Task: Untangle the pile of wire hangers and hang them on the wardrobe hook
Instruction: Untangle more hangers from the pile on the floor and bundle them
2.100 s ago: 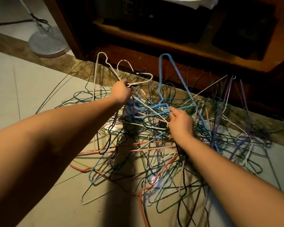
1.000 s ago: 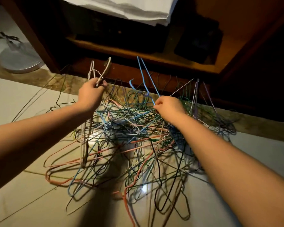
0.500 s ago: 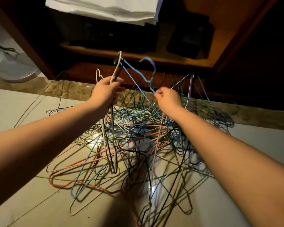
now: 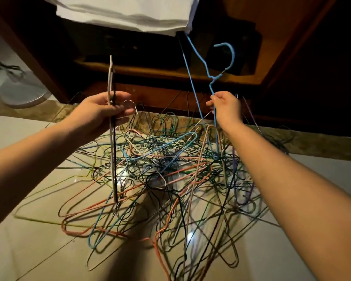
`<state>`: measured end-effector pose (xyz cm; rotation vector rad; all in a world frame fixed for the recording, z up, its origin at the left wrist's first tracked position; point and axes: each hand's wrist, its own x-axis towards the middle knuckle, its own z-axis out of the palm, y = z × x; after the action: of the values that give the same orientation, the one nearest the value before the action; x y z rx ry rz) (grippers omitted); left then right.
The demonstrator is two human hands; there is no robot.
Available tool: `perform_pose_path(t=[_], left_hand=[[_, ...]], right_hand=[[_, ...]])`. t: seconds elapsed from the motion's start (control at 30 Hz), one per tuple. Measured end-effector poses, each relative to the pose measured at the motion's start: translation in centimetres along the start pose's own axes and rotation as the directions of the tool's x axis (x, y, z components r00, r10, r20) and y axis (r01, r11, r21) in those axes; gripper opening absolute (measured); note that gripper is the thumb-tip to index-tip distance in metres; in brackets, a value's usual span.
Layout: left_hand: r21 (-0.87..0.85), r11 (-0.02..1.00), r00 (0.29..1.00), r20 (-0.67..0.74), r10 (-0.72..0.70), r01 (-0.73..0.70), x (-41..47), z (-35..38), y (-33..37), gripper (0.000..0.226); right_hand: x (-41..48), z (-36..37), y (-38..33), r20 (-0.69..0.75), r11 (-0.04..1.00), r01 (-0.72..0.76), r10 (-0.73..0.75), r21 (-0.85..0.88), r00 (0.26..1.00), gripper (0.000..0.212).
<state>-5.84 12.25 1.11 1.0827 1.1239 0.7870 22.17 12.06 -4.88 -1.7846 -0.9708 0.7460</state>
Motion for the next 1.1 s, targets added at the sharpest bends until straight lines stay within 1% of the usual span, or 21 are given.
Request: perform_pose_path(t=[0.07,0.13,0.2,0.27,0.37,0.43,0.5,0.57,0.6,0.67,0.73,0.77,0.83,0.93,1.03,1.1], left_hand=[[0.032,0.999,1.000,0.026,0.004,-0.005,0.2,0.4,0.2,0.040],[0.059,0.998,0.999,0.050,0.009,-0.012,0.4,1.0,0.3,0.044],[0.067,0.998,0.998,0.068,0.010,-0.014,0.5,1.5,0.2,0.044],[0.064,0.998,0.997,0.078,0.013,-0.018,0.6,1.9,0.2,0.043],[0.072,0.997,0.995,0.095,0.026,-0.033,0.8,2.3,0.2,0.043],[0.079,0.996,0.994,0.103,0.035,-0.043,0.8,2.6,0.2,0.042],[0.084,0.995,0.994,0.103,0.041,-0.050,0.6,3.3,-0.1,0.038],[0.067,0.997,0.994,0.103,0.029,-0.036,0.1,4.1,-0.7,0.033],[0.046,0.999,0.994,0.104,0.020,-0.025,-0.1,4.6,-1.1,0.032],[-0.019,1.000,0.995,0.101,0.009,-0.007,-0.5,5.6,-1.8,0.032],[-0.091,0.996,0.996,0.090,-0.005,0.013,-0.9,6.6,-2.2,0.034],[-0.120,0.993,0.996,0.086,-0.010,0.020,-1.1,7.1,-2.3,0.035],[-0.164,0.986,0.997,0.084,0.001,0.012,-1.4,8.1,-2.5,0.039],[-0.183,0.983,0.998,0.060,0.011,0.000,-1.9,8.6,-2.8,0.044],[-0.140,0.990,0.997,0.075,0.007,0.004,-2.1,8.5,-3.1,0.043],[-0.153,0.988,0.997,0.082,-0.018,0.030,-2.1,8.5,-3.4,0.039]], right_hand=[[0.2,-0.2,0.1,-0.010,1.000,0.017,-0.017,-0.019,1.000,0.021],[0.2,-0.6,0.1,-0.026,0.998,0.048,-0.049,-0.041,0.998,0.023],[0.0,-1.0,-0.3,-0.063,0.996,0.085,-0.086,-0.019,0.994,0.024],[-0.2,-1.6,-0.8,-0.119,0.991,0.133,-0.132,-0.002,0.984,0.020],[-0.4,-2.3,-1.9,-0.163,0.977,0.207,-0.211,-0.041,0.964,0.014],[-0.9,-2.4,-2.4,-0.116,0.975,0.209,-0.217,-0.076,0.969,0.012],[-2.0,-2.1,-2.3,-0.032,0.974,0.191,-0.196,-0.122,0.980,0.011],[-3.4,-1.5,-1.6,0.011,0.971,0.164,-0.164,-0.172,0.986,0.011],[-4.3,-1.2,-1.3,0.010,0.975,0.147,-0.148,-0.163,0.989,0.014],[-6.2,-0.4,-0.6,0.017,0.993,0.103,-0.102,-0.064,0.995,0.021],[-8.2,0.6,-0.2,0.067,0.997,0.056,-0.059,0.054,0.996,0.022],[-9.2,1.2,-0.2,0.104,0.996,0.037,-0.045,0.081,0.994,0.020],[-11.1,2.6,-0.2,0.154,0.996,0.011,-0.025,0.092,0.988,0.015],[-12.6,3.9,-0.2,0.117,0.988,-0.026,0.009,0.149,0.993,0.016],[-13.3,4.0,0.0,0.136,0.989,-0.002,-0.019,0.151,0.991,0.012],[-13.8,4.3,0.1,0.178,0.990,0.011,-0.036,0.137,0.983,0.011]])
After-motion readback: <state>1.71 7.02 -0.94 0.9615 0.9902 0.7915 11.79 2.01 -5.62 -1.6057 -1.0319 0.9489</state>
